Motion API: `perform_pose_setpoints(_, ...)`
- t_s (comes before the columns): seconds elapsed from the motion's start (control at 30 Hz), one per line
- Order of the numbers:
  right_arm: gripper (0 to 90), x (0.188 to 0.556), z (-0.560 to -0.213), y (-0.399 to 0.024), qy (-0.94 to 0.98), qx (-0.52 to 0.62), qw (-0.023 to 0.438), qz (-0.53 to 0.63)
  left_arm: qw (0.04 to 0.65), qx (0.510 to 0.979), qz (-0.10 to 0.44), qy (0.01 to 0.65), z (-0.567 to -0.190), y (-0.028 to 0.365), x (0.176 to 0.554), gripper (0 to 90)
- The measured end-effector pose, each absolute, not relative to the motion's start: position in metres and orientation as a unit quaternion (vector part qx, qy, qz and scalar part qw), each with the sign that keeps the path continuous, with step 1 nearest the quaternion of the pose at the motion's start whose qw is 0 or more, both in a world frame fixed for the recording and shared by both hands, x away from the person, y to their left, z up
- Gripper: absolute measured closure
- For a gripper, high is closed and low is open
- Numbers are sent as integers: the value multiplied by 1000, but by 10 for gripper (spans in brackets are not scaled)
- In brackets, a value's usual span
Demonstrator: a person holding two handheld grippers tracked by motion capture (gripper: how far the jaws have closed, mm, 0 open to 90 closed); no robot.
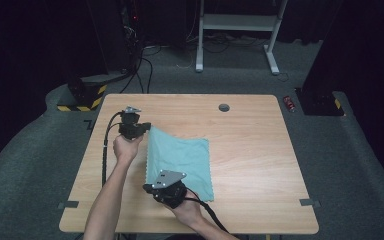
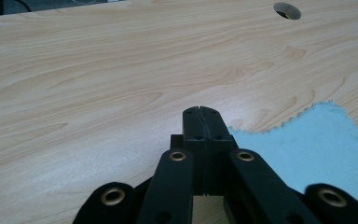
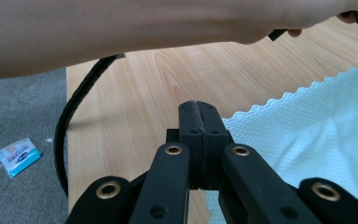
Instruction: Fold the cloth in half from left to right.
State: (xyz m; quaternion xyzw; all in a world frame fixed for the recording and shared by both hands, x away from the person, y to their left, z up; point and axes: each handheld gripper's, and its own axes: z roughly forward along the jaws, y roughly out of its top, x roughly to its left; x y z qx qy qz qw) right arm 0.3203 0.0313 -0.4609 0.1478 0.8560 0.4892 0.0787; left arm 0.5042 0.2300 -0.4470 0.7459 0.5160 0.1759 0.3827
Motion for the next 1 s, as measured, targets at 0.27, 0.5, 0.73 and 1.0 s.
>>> perform_pose_setpoints(0.27, 900, 319, -468, 13, 857, 161, 88, 482, 391, 753, 166, 502, -456, 208, 508, 900)
perform_pose_setpoints(0.5, 900, 316, -474, -1, 856, 171, 95, 478, 397, 754, 159, 498, -459, 199, 510, 900)
perform_pose_setpoints(0.73, 900, 315, -478, -15, 854, 181, 99, 478, 401, 756, 155, 494, -462, 188, 511, 900)
perform_pose_setpoints(1.0, 900, 315, -488, -30, 851, 199, 95, 476, 393, 772, 157, 474, -463, 168, 515, 900)
